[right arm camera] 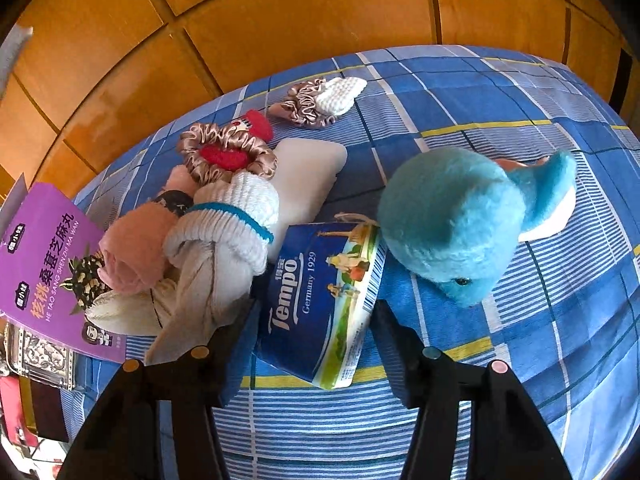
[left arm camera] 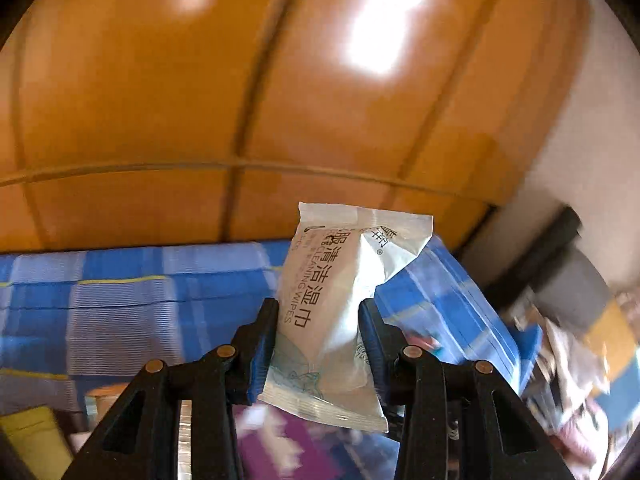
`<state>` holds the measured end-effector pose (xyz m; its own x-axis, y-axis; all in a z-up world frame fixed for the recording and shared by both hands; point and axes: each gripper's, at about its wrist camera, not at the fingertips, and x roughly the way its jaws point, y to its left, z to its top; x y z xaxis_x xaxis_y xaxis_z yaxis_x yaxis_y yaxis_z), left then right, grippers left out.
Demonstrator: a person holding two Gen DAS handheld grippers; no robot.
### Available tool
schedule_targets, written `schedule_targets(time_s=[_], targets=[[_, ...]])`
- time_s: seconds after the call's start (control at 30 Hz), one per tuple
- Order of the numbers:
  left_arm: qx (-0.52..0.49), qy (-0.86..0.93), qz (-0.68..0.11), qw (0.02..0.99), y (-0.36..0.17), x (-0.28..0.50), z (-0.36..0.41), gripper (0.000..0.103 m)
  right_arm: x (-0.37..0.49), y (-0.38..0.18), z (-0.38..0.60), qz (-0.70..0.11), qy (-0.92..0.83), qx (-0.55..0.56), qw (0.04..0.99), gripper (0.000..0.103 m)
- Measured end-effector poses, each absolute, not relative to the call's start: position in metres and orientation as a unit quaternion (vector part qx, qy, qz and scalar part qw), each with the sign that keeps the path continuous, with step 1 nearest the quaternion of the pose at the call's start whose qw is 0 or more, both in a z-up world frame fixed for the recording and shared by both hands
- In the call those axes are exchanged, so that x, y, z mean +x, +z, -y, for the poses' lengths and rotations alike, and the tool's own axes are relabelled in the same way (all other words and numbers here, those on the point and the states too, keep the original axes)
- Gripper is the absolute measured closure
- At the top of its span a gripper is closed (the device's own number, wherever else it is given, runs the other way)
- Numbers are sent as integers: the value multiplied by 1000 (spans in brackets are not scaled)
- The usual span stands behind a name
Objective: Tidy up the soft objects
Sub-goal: 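Carry the wipes pack into the gold tray while the right tool grasps the Tempo pack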
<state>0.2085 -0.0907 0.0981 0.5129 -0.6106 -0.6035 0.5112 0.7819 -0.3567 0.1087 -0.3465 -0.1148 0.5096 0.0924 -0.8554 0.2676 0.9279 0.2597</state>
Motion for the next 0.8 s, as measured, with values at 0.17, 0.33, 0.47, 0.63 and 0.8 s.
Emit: schedule_targets(time_s=[0.17,0.33,0.47,0.63,0.8], targets=[[-94,-246,-373,890,87,209,8,62,108,-115,341,-490,-57,163,855,44],[-110,-145,-395,901,51,173,-87,62,111,-118,318,-500,-79,73,859,44],[-122,-64,-416,899,15,137,-152,61,109,-118,312,-492,-94,59,863,49],[-133,-7,-467,874,-38,115,-188,61,102,-113,313,-488,-107,57,864,76],[-149,32,-500,852,-78,111,-196,58,106,-113,311,-500,-103,62,858,77]])
